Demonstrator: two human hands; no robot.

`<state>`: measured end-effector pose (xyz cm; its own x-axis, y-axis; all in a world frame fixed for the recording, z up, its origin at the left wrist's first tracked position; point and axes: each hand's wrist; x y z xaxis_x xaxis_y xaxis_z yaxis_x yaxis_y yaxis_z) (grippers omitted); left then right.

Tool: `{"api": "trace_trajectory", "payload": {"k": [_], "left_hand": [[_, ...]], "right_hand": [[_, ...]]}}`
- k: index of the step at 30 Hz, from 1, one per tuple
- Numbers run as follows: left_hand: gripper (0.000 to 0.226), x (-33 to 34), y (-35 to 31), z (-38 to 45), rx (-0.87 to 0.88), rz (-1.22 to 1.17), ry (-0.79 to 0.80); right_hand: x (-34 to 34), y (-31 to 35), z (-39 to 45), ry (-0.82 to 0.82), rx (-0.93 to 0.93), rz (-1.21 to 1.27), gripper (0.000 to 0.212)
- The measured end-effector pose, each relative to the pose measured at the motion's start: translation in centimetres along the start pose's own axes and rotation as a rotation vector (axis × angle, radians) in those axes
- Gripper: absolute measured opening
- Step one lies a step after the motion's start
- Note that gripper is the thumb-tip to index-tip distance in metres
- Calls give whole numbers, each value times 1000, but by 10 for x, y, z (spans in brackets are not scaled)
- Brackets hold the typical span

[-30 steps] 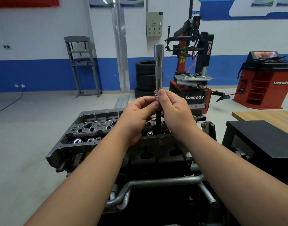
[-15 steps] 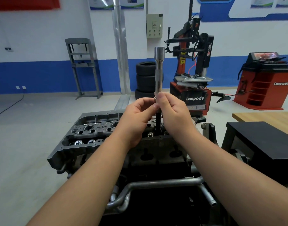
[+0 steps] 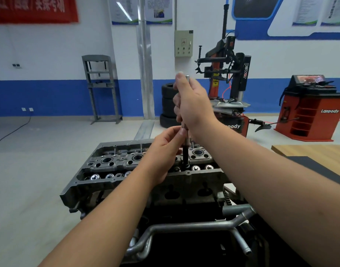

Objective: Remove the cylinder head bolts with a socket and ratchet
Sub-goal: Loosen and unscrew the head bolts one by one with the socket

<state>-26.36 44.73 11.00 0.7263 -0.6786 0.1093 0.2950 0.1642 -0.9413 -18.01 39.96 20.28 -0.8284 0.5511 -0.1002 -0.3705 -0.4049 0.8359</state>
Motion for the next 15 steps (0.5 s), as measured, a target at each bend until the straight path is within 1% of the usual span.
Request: {"api": "trace_trajectory", "payload": {"k": [3,6,8,10,11,13,14,15], "left_hand": [[34,3,-4,-2,-34,22,77],[31,4,-4,-3,-9,32,63],[26,4,-2,-3,11,30,33],[23,5,-1,-2,45,34,-7],[26,6,-1,-2,64,48,-29],[46,8,-3,-3,87,85,-64],[52,9,-3,-3,91,97,-72],[50,10,-2,-2,92,112,-73]], "right_hand": [[-2,5,0,-1,103,178,49],[-3,8,-1,69,165,196,55],[-3,9,-3,69,195,175,55],[-2,13,-4,13,192,128,49],[-1,16,-4,-12,168,89,43],[2,21,-2,-35,117,26,28],[4,24,0,-42,107,14,24],[5,25,2,-51,112,12,24]]}}
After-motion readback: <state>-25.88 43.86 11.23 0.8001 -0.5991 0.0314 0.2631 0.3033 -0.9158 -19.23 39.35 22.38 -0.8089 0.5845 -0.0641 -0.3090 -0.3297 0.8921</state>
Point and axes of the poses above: each hand's wrist, its own z-axis towards the middle knuckle, its own x-axis out of the palm, y = z × x, and after that the axes turned 10 degrees about -z, right-handed
